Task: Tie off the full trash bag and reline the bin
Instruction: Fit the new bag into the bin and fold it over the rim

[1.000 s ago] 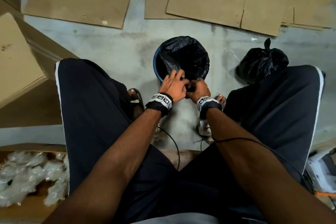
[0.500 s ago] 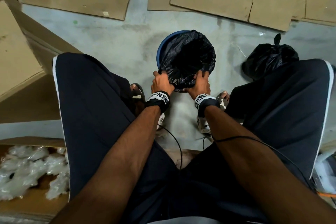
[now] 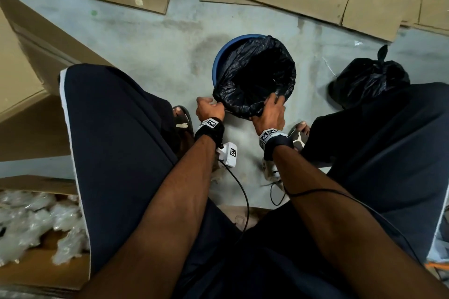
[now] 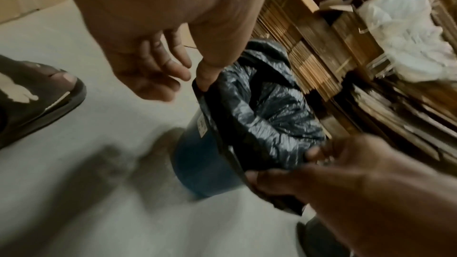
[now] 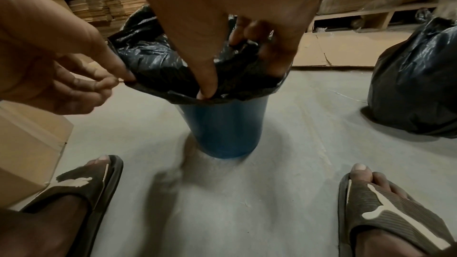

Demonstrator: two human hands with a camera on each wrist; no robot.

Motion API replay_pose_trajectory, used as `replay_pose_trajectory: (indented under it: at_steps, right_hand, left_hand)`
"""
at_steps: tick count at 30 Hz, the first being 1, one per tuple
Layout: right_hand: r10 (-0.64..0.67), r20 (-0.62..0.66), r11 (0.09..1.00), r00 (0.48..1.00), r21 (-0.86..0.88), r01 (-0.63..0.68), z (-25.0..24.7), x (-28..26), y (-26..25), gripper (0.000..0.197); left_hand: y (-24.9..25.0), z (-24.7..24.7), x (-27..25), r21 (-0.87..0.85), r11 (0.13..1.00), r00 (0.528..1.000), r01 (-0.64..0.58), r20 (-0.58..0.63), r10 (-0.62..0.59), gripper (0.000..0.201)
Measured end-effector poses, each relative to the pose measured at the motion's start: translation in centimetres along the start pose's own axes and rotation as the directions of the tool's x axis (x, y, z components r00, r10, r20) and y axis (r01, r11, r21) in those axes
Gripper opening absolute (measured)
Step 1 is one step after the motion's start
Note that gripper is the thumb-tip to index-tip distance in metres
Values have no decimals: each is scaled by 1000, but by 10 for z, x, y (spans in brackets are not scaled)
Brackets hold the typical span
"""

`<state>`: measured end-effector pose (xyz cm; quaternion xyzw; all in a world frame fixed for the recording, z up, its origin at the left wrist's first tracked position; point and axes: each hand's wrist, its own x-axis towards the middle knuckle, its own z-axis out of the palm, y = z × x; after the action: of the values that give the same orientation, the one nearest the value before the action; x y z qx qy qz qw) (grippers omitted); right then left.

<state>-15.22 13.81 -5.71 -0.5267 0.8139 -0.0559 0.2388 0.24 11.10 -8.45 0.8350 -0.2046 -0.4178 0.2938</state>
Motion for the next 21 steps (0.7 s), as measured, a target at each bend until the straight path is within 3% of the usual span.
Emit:
replay_pose_trajectory:
  at_steps: [2, 7, 9, 13, 17, 21]
  right_hand:
    - [-61, -41, 992, 997, -112, 56, 0, 2, 0, 78]
    - [-256, -6, 920, 967, -307, 242, 8, 6, -9, 81]
    - [-326, 43, 886, 944, -335, 321, 11, 7, -13, 77]
    - [-423, 166, 816, 891, -358, 454, 12, 10, -20, 63]
    - [-437, 217, 814, 873, -317, 486, 9, 8, -19, 49]
    - [-453, 235, 812, 860, -290, 507, -3, 5, -12, 40]
  left_hand:
    - [0, 5, 1, 23, 997, 997, 75, 5, -75, 19]
    - [-4, 18, 5, -156, 964, 975, 217, 86, -206, 10]
    - [-2, 16, 1, -253, 942, 975, 220, 76, -207, 5]
    - [4, 14, 6, -342, 922, 982, 180, 5, -189, 23]
    - [2, 11, 11, -449, 848, 958, 282, 171, -228, 36]
    - [23, -10, -21, -344, 900, 950, 268, 250, -188, 9]
